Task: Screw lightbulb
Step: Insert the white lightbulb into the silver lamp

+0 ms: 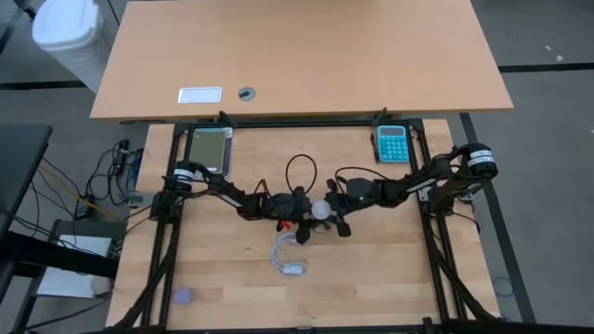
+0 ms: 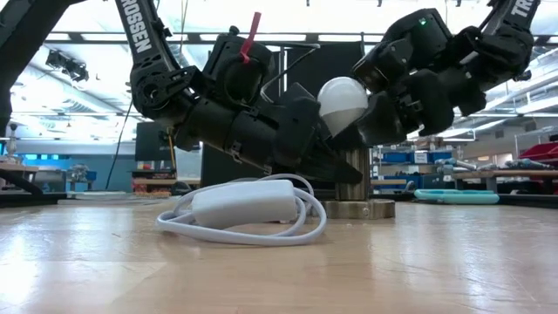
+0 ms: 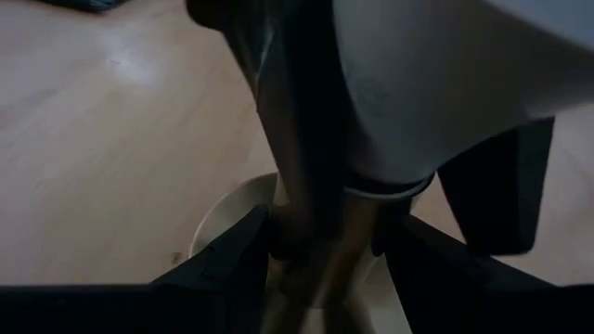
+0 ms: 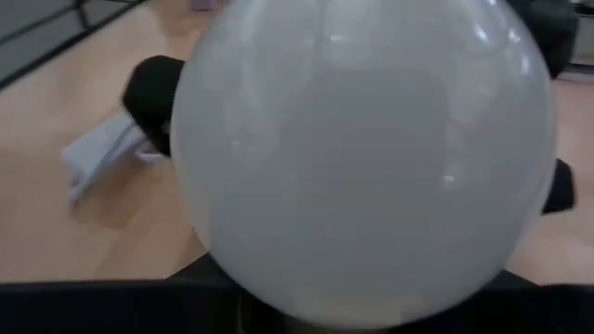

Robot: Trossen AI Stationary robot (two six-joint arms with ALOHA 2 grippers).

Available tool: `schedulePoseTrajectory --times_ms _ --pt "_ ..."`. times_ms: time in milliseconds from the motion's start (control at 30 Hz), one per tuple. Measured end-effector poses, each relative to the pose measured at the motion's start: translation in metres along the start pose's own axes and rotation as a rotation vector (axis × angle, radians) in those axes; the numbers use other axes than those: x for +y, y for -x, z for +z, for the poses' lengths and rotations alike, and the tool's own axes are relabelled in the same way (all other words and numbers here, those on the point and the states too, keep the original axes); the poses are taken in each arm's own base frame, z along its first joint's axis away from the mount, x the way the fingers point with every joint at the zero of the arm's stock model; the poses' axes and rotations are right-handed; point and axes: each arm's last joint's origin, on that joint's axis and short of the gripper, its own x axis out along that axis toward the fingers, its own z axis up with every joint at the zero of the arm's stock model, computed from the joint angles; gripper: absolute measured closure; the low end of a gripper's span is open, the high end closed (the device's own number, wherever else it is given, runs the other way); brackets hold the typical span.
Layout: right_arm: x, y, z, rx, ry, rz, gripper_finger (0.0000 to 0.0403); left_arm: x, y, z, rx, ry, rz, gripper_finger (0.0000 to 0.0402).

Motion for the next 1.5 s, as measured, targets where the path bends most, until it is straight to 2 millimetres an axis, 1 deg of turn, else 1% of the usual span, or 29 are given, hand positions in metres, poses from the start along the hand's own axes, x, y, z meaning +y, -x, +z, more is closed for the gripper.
schedulePoseTrajectory --times_ms 300,733,833,933,1033,1100,1167,1233,1500 --pt "0.008 -0.001 0.0 0.011 -0.128 -0.171 0.0239 0.002 0.0 0.0 -0.02 0.032 0.077 0.0198" --pt "0.032 0.0 0.0 -0.028 -0.277 -0.449 0.024 0.004 0.0 0.001 -0.039 0.051 0.13 0.0198" --pt "0.034 -0.004 -0.001 -0.041 -0.33 -0.483 0.024 0.004 0.0 0.001 -0.04 0.052 0.139 0.0198" --pt "0.036 -0.011 -0.001 -0.049 -0.359 -0.506 0.024 0.005 0.0 0.0 -0.036 0.048 0.149 0.0198" --pt "0.04 -0.018 0.0 -0.049 -0.348 -0.53 0.024 0.005 0.001 0.0 -0.035 0.047 0.153 0.0198" --pt "0.042 -0.018 0.0 -0.043 -0.325 -0.526 0.0238 0.005 0.001 0.0 -0.035 0.046 0.152 0.0198" --pt "0.045 -0.017 0.002 -0.032 -0.288 -0.513 0.0226 0.005 0.0 0.0 -0.035 0.045 0.147 0.0198" --pt "0.047 -0.016 0.002 -0.024 -0.259 -0.494 0.0207 0.004 0.0 0.0 -0.035 0.044 0.141 0.0198" --pt "0.045 -0.015 0.0 -0.009 -0.255 -0.47 0.0097 0.004 0.0 0.0 -0.033 0.032 0.143 0.0198"
